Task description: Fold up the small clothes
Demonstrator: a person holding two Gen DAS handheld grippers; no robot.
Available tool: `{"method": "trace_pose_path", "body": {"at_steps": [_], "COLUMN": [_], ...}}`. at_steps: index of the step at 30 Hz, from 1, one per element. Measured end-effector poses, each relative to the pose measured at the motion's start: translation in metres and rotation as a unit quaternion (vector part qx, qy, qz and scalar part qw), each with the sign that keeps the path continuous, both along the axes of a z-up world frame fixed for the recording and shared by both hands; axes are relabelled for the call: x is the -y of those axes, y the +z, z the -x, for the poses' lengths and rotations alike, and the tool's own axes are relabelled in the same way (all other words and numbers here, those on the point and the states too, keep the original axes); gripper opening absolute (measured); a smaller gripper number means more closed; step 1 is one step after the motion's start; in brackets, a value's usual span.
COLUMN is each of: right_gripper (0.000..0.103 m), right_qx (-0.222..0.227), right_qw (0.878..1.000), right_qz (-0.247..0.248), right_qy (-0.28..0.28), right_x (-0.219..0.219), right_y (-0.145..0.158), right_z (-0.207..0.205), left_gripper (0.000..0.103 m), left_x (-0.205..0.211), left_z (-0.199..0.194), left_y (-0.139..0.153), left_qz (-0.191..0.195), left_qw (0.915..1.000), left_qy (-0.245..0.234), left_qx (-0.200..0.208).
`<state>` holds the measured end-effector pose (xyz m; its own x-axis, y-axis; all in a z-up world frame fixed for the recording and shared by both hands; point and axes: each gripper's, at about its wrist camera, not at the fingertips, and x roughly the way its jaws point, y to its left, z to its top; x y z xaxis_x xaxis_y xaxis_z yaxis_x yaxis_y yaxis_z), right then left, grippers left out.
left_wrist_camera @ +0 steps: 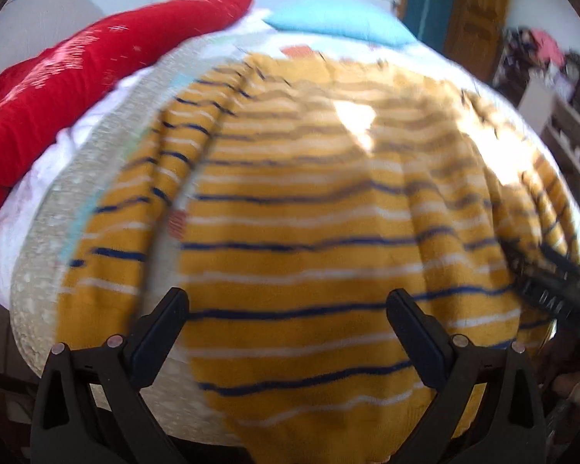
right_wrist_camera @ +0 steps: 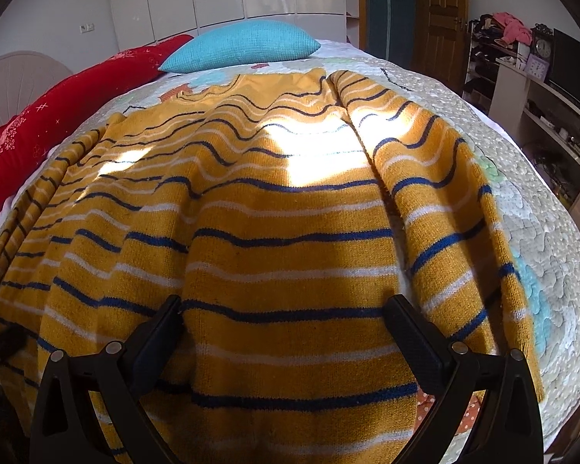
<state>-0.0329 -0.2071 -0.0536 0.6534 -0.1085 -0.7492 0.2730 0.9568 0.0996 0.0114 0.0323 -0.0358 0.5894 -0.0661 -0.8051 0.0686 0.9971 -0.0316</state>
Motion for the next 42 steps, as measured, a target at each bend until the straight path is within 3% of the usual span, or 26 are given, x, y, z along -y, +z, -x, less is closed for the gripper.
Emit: {"method": "trace_pose_path", "body": {"at_steps": [2,6,7,9,10,12,13,14,17,19,21,22,23,26,28,30,32,34,35,36,38,42], "right_gripper": [0.103,0.103,0.103,0.103,0.103,0.103,0.103,0.103,0.103,0.103,0.099,0.095,0.090,0.091,0.093,0.093,0.092,0.061,0.017,0.007,0.004,0.004], "right_qx": [-0.003,0.005,0.006,0.005,0.004,0.002,0.002,0.002,0.005,0.007,0.000,0.008,0.030,0.093,0.099,0.070,0.031,0.006,-0.006,-0.015,0.006,0.006], "right_qw": [1.000,1.000,1.000,1.000,1.000,1.000,1.000,1.000,0.999,0.999,0.999,0.999,0.999,0.995,0.992,0.992,0.996,1.000,1.000,0.999,0.996,0.992], "right_qz": [0.009,0.018,0.020,0.021,0.021,0.021,0.021,0.021,0.024,0.028,0.021,0.010,0.000,0.031,0.063,0.077,0.058,0.014,-0.017,-0.048,-0.088,-0.019], "right_qy": [0.006,0.009,0.009,0.009,0.010,0.014,0.016,0.018,0.022,0.028,0.039,0.042,0.040,-0.008,-0.051,-0.069,-0.058,-0.021,-0.001,0.005,-0.009,-0.128], "right_x": [-0.002,-0.005,-0.005,-0.005,-0.005,-0.004,-0.004,-0.004,-0.003,-0.003,0.000,0.006,0.013,0.041,0.062,0.080,0.092,0.100,0.103,0.111,0.135,0.199], "right_y": [0.000,-0.002,-0.002,-0.002,-0.002,-0.001,-0.001,-0.001,-0.002,-0.001,0.005,0.013,0.026,0.065,0.077,0.072,0.055,0.035,0.026,0.022,0.027,0.052], "right_z": [-0.001,0.001,0.001,0.000,0.000,-0.001,-0.001,-0.002,-0.002,-0.001,-0.001,0.003,0.011,0.041,0.053,0.052,0.043,0.034,0.030,0.027,0.029,0.030], "left_gripper": [0.102,0.102,0.102,0.098,0.070,0.058,0.035,0.026,0.026,0.026,0.027,0.036,0.053,0.077,0.080,0.082,0.083,0.083,0.083,0.082,0.083,0.083], "left_x": [-0.028,-0.083,-0.093,-0.099,-0.098,-0.099,-0.101,-0.106,-0.135,-0.152,-0.157,-0.156,-0.153,-0.138,-0.127,-0.111,-0.095,-0.080,-0.073,-0.067,-0.057,-0.054], "left_z": [-0.005,-0.037,-0.046,-0.066,-0.075,-0.076,-0.078,-0.080,-0.084,-0.085,-0.073,-0.063,-0.054,-0.029,-0.020,-0.015,-0.016,-0.020,-0.022,-0.022,-0.021,-0.016], "left_y": [0.011,0.010,0.006,-0.009,-0.020,-0.019,-0.013,-0.007,0.011,0.024,0.041,0.051,0.059,0.078,0.082,0.081,0.074,0.064,0.060,0.058,0.057,0.055], "left_qz": [-0.005,-0.036,-0.043,-0.065,-0.063,-0.057,-0.062,-0.065,-0.086,-0.086,-0.065,-0.055,-0.048,-0.019,-0.002,0.014,0.039,0.058,0.057,0.052,0.043,0.027], "left_qw": [0.9988,0.9902,0.9884,0.9900,0.9930,0.9939,0.9932,0.9917,0.9759,0.9692,0.9717,0.9729,0.9744,0.9787,0.9797,0.9831,0.9884,0.9926,0.9939,0.9948,0.9962,0.9966], "left_qy": [0.043,0.134,0.144,0.125,0.093,0.088,0.093,0.107,0.200,0.231,0.225,0.219,0.211,0.181,0.169,0.151,0.120,0.090,0.081,0.076,0.061,0.056], "left_qx": [0.022,0.017,0.021,-0.010,-0.038,-0.035,-0.032,-0.027,0.001,0.009,0.033,0.049,0.060,0.095,0.107,0.103,0.084,0.058,0.048,0.044,0.044,0.054]}}
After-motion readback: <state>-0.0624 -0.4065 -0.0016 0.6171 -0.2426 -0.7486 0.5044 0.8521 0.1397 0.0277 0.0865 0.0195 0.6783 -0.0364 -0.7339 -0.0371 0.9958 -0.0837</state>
